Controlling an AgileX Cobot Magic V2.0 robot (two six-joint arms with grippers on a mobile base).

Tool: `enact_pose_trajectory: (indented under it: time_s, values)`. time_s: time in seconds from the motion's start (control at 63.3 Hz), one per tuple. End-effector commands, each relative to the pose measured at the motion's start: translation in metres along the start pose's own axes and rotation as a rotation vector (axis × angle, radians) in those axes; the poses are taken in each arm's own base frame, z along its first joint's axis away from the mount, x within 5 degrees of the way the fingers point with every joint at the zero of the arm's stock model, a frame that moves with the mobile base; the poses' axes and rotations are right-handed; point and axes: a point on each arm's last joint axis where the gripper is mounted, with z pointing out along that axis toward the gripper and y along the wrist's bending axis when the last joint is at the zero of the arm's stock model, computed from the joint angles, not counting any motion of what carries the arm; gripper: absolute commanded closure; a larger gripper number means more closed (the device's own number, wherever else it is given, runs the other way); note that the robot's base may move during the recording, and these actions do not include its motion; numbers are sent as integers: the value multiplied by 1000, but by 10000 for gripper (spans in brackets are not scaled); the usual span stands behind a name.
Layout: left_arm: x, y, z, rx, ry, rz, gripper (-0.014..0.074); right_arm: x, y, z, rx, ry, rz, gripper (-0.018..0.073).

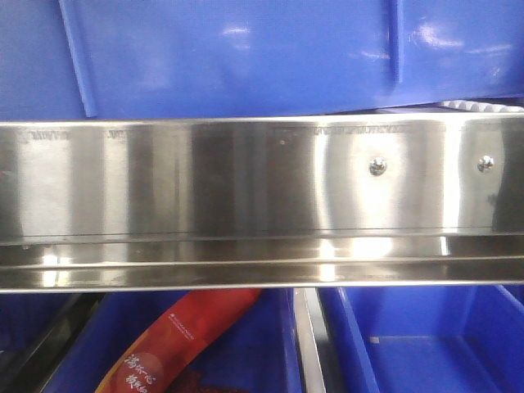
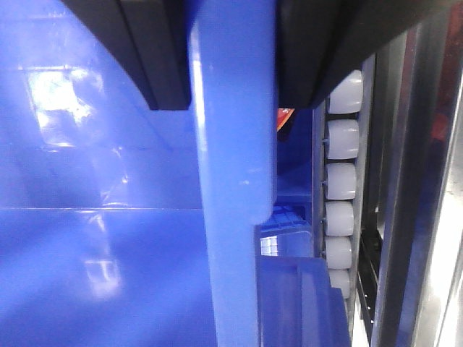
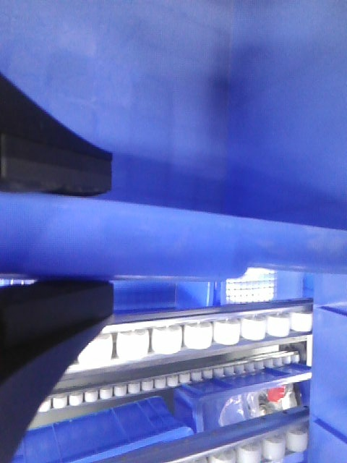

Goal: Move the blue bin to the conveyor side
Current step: 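Pull the gripped blue bin off the roller shelf toward the robot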

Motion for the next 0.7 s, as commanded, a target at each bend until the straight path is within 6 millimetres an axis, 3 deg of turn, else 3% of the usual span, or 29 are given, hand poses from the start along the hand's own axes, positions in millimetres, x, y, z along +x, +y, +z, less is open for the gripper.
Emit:
enact_pose_trajectory:
  time_s: [0.0,0.095,0.474,0.679]
  values:
    - [3,-1,-1,10,32,-7,610,-2,-3,-4,23,-25,-21,638]
    - [4,-2,-9,12,35,-5,616,-3,-4,-6,30,-31,-24,638]
    - [3,-10,-73,16,-101,21,616,-1,-6,-28,21,-76,-17,638]
    - [8,-15,-106,22,-161,31,616,3,-9,-60,10,-144,-7,638]
